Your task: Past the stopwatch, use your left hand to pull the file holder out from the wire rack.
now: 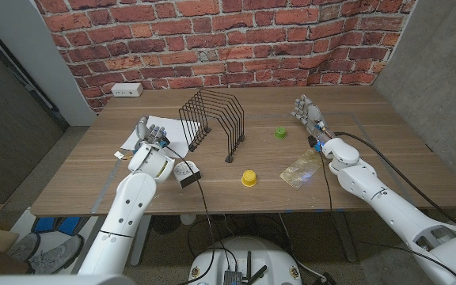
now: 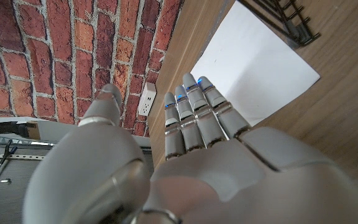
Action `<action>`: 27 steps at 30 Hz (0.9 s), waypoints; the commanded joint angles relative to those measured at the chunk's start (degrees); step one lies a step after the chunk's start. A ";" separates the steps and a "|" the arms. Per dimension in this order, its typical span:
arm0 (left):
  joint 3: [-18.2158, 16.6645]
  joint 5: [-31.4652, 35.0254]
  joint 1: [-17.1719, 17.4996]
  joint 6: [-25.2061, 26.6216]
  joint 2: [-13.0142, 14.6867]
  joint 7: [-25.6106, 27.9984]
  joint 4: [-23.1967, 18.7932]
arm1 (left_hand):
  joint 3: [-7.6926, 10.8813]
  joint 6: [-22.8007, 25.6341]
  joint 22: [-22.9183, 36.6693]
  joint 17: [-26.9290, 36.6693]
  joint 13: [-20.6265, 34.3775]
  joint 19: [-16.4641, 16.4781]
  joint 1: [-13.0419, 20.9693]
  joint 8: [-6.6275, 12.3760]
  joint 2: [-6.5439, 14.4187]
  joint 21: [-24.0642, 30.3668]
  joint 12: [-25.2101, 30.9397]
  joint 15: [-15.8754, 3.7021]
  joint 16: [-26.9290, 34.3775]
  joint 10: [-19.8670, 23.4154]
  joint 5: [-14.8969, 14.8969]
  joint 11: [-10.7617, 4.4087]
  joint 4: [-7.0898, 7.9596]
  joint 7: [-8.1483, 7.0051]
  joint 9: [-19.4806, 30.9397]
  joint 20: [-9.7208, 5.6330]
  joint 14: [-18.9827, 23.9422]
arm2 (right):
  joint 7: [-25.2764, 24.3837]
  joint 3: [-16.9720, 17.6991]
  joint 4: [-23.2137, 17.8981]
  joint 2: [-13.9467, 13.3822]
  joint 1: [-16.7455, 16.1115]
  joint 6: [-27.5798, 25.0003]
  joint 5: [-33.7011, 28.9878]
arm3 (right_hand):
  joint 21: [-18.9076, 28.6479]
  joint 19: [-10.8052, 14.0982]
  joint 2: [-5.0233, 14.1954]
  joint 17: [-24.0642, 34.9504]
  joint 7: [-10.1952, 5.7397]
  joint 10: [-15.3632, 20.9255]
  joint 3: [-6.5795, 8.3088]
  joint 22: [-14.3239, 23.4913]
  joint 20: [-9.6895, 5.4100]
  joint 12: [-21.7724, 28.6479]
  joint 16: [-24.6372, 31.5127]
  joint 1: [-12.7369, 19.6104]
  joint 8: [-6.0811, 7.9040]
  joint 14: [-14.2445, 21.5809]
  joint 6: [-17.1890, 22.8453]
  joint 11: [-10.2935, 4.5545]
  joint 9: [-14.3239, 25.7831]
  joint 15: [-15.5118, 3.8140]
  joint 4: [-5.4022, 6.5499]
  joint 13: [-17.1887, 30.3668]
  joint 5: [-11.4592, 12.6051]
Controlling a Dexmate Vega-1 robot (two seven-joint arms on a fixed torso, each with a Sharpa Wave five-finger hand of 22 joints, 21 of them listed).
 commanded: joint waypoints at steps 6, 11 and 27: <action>0.69 0.72 0.80 -5.50 6.15 -9.40 0.18 | 0.42 -1.54 0.03 0.09 0.07 -2.74 -1.60 0.34 1.19 -0.16 -0.10 -1.35 -0.22 -3.72 -0.25 -2.08 0.01 -1.02 0.05 -4.28 -4.82 | 0.03 -0.01 0.15 0.28 0.09 0.12 0.04 | -0.05 0.44 6.83 0.21 -0.21 0.30 0.27 0.34 -0.73 0.05 0.52 0.61 -0.01 -0.25 0.39 -0.17 0.26 -0.90 -0.15 0.11 -0.05; 0.95 1.49 0.95 -8.12 7.67 -15.82 2.85 | 0.62 -3.56 0.01 0.09 0.05 -5.64 -2.44 0.18 1.73 -0.29 -0.14 -1.14 -0.20 -6.51 -0.35 -2.11 -0.14 -1.83 0.04 -4.77 -7.76 | 0.13 -0.11 0.13 0.12 0.01 0.38 -0.25 | -0.04 0.46 6.82 0.22 -0.17 0.30 0.28 0.34 -0.76 0.05 0.53 0.63 -0.01 -0.25 0.38 -0.11 0.26 -0.89 -0.16 0.11 -0.05; 2.76 3.98 -1.10 -8.87 14.42 -30.08 9.49 | 0.53 -7.60 0.00 -0.01 -0.05 -13.51 -4.69 0.14 2.79 -0.42 -0.08 0.69 -0.40 -13.01 -0.77 -3.46 -0.40 -2.49 0.01 -5.78 -16.80 | -0.68 0.26 -0.95 0.01 -0.60 0.08 0.00 | -0.04 0.48 6.86 0.25 -0.13 0.27 0.31 0.34 -0.80 0.04 0.56 0.67 -0.01 -0.26 0.39 -0.13 0.26 -0.95 -0.18 0.11 -0.05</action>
